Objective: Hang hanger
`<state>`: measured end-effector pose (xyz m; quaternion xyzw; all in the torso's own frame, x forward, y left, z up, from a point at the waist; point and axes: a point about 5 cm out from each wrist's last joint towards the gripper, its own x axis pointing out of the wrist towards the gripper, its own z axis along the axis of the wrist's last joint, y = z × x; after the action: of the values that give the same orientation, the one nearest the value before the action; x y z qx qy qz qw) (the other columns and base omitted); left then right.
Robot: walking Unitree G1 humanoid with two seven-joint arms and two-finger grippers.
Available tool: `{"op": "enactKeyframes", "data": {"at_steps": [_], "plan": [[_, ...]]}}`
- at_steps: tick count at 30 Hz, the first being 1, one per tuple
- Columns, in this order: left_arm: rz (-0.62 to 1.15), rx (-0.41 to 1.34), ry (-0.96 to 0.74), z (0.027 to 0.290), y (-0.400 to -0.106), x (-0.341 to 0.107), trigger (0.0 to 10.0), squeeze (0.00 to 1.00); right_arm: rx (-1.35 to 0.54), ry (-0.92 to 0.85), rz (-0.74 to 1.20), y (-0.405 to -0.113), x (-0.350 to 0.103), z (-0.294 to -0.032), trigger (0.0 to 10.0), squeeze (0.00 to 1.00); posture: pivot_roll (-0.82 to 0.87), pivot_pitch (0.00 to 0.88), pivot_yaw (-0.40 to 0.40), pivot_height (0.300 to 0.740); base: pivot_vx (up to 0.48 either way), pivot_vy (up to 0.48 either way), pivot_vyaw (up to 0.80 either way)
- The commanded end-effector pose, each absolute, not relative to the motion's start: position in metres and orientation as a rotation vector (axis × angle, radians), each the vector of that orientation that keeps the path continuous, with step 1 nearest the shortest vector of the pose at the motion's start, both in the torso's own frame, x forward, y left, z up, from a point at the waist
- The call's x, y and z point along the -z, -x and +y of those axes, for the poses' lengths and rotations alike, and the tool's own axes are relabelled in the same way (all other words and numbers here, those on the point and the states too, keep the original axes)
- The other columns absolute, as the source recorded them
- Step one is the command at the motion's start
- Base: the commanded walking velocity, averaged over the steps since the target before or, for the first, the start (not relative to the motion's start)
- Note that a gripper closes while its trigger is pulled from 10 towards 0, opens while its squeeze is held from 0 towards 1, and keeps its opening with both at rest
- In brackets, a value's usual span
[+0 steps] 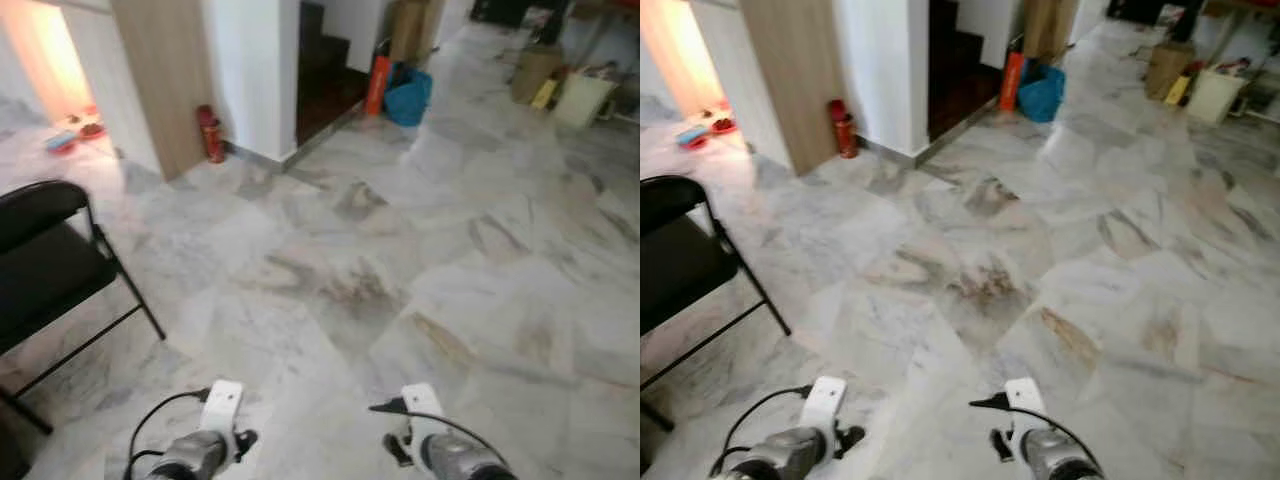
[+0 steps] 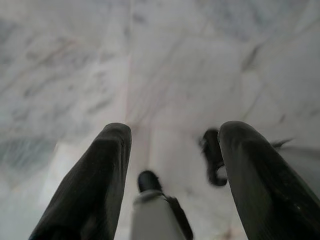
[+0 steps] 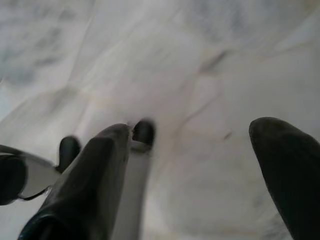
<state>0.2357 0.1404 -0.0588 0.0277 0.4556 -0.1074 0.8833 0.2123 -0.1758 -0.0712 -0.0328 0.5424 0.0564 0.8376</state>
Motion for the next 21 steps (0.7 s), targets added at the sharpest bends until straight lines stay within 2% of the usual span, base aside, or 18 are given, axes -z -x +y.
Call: {"op": "enactKeyframes", "data": {"at_steps": [1,5,14,21], "plan": [[0.955,0.195,-0.082,0.1535,-0.2358,0.0586,10.0,0.0,-0.137,0.056,1.122,-0.2199,0.0677,-0.1665,10.0,0.0,0.01,0.0,-0.053,0.74,0.48,0.0,0.0],[0.953,0.194,-0.087,0.1538,-0.236,0.0585,10.0,0.0,-0.137,0.055,1.123,-0.2199,0.0677,-0.1664,10.0,0.0,0.01,0.0,-0.053,0.74,0.48,0.0,0.0],[0.95,0.203,-0.077,0.1532,-0.2363,0.0582,10.0,0.0,-0.138,0.063,1.126,-0.22,0.0676,-0.1664,10.0,0.0,0.02,0.0,-0.05,0.74,0.0,0.0,0.0],[0.95,0.21,-0.079,0.1532,-0.2364,0.0581,10.0,0.0,-0.141,0.066,1.125,-0.2202,0.0675,-0.1662,10.0,0.0,0.02,0.0,-0.05,0.74,0.0,0.0,-0.75]]}}
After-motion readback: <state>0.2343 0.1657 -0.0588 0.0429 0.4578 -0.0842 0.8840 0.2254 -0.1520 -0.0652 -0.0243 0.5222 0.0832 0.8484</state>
